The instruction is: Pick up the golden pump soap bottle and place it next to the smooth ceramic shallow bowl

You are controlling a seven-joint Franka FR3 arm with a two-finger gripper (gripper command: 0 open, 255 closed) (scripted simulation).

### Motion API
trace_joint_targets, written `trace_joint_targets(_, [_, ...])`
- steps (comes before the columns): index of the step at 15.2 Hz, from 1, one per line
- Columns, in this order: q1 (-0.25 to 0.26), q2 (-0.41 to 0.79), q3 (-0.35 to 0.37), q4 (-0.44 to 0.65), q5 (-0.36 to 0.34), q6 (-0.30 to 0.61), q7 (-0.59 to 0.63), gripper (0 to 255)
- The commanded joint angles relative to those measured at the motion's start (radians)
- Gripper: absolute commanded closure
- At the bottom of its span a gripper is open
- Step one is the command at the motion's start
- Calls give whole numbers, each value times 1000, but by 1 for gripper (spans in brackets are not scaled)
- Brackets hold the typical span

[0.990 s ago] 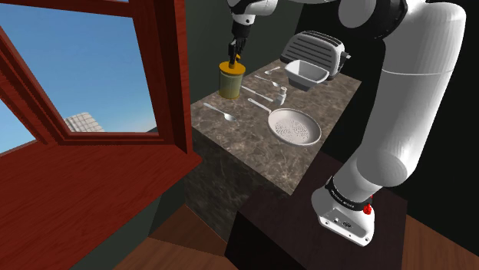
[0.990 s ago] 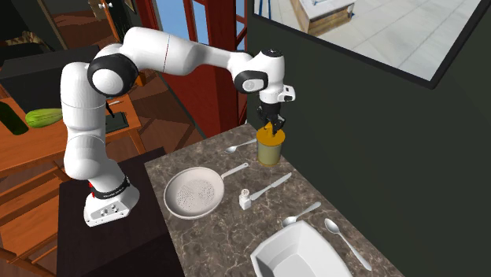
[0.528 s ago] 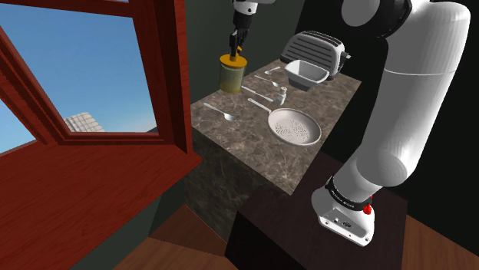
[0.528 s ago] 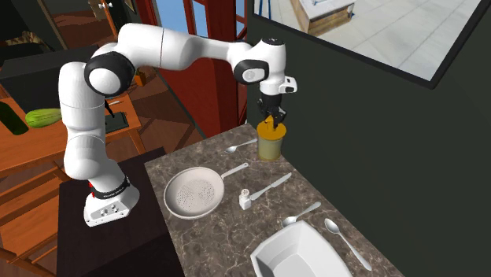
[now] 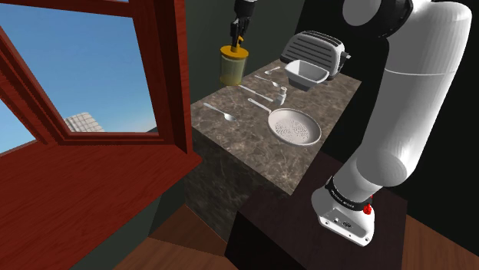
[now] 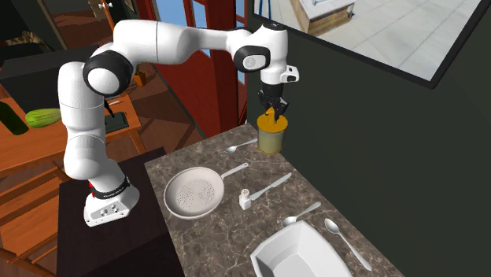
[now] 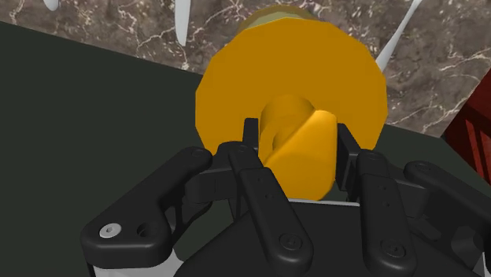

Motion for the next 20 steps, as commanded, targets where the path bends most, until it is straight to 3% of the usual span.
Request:
trace_joint_targets(1, [0, -1, 0, 29, -1, -29, 4, 255])
trace_joint_targets(14, [-16, 35, -2, 254, 4, -219, 13, 255])
trace_joint_targets(20, [-58, -137, -37, 47, -16, -187, -79, 255])
